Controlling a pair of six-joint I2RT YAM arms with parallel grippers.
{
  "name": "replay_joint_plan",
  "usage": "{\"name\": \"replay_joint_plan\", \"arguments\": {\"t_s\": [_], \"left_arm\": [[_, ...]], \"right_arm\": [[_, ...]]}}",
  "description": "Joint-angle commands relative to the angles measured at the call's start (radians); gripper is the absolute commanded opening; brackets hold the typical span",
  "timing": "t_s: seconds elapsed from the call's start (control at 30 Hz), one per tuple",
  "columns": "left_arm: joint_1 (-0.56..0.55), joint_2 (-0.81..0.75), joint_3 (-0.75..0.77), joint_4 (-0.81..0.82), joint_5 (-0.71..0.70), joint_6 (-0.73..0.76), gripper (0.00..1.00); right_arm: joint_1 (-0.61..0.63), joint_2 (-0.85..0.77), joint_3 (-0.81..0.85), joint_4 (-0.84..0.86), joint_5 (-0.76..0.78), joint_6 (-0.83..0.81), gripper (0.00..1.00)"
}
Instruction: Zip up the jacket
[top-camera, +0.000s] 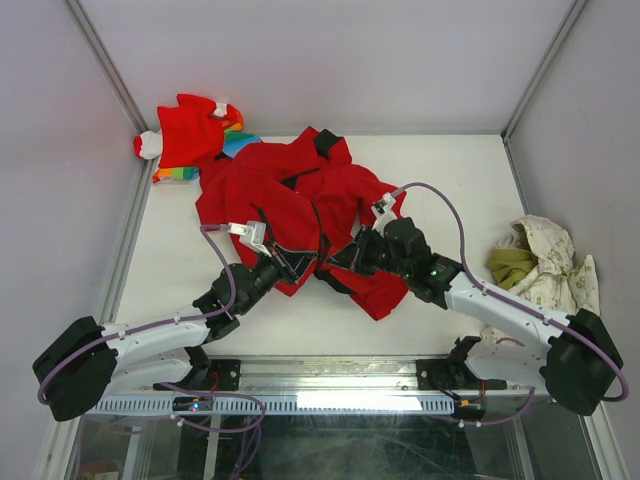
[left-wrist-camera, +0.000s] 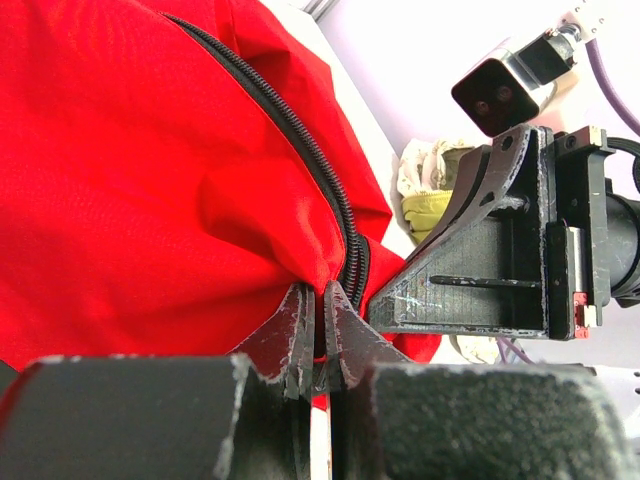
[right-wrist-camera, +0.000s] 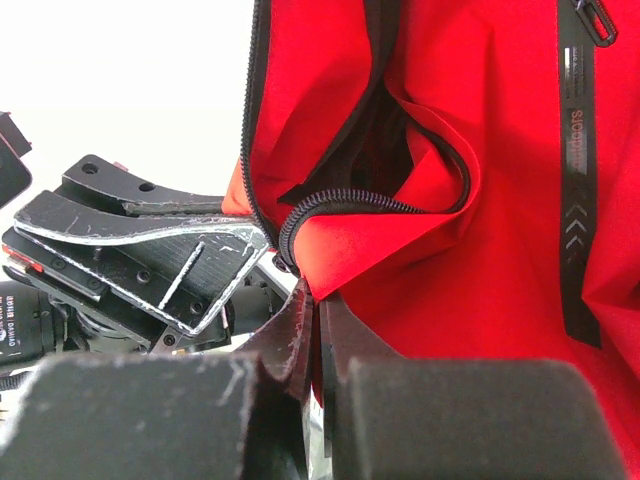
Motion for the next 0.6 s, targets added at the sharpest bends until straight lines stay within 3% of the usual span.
{"name": "replay_joint_plan", "arguments": {"t_s": [0.0, 0.57], "left_arm": [[-0.014, -0.024, 0.043, 0.026, -0.009, 0.035, 0.0], [-0.035, -0.058, 0.003, -0.068, -0.014, 0.037, 0.0]], "right_arm": [[0.003, -0.034, 0.019, 0.027, 0.039, 0.005, 0.0], [-0.047, -0.038, 0.061, 0.06, -0.049, 0.012, 0.0]]}}
